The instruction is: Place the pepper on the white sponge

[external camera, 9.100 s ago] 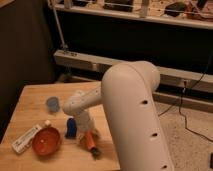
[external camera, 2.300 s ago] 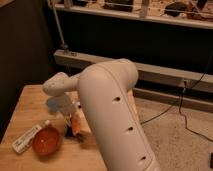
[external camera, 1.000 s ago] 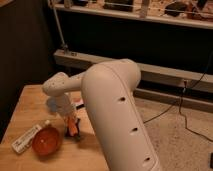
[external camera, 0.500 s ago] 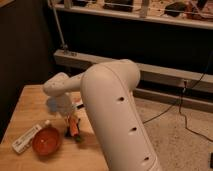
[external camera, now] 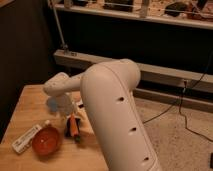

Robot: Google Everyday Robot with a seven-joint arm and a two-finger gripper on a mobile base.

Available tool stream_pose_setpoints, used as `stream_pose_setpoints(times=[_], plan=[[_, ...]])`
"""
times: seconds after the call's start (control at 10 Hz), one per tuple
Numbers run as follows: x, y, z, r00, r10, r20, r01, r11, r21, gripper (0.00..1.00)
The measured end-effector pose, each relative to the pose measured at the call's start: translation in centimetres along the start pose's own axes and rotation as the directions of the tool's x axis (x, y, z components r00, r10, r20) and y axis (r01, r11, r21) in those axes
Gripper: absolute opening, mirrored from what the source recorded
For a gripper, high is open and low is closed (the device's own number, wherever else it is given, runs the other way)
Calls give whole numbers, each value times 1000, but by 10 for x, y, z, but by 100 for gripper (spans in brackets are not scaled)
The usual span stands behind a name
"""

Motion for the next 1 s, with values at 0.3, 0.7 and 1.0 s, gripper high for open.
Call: stream_pose_setpoints(times=[0.3, 0.7, 1.0], plan=[[-4, 1, -19, 999, 19, 44, -16, 998, -56, 80], [-14, -32, -64, 974, 148, 169, -106, 966, -234, 80], [-12, -76, -71, 940, 278, 196, -214, 931, -297, 80]])
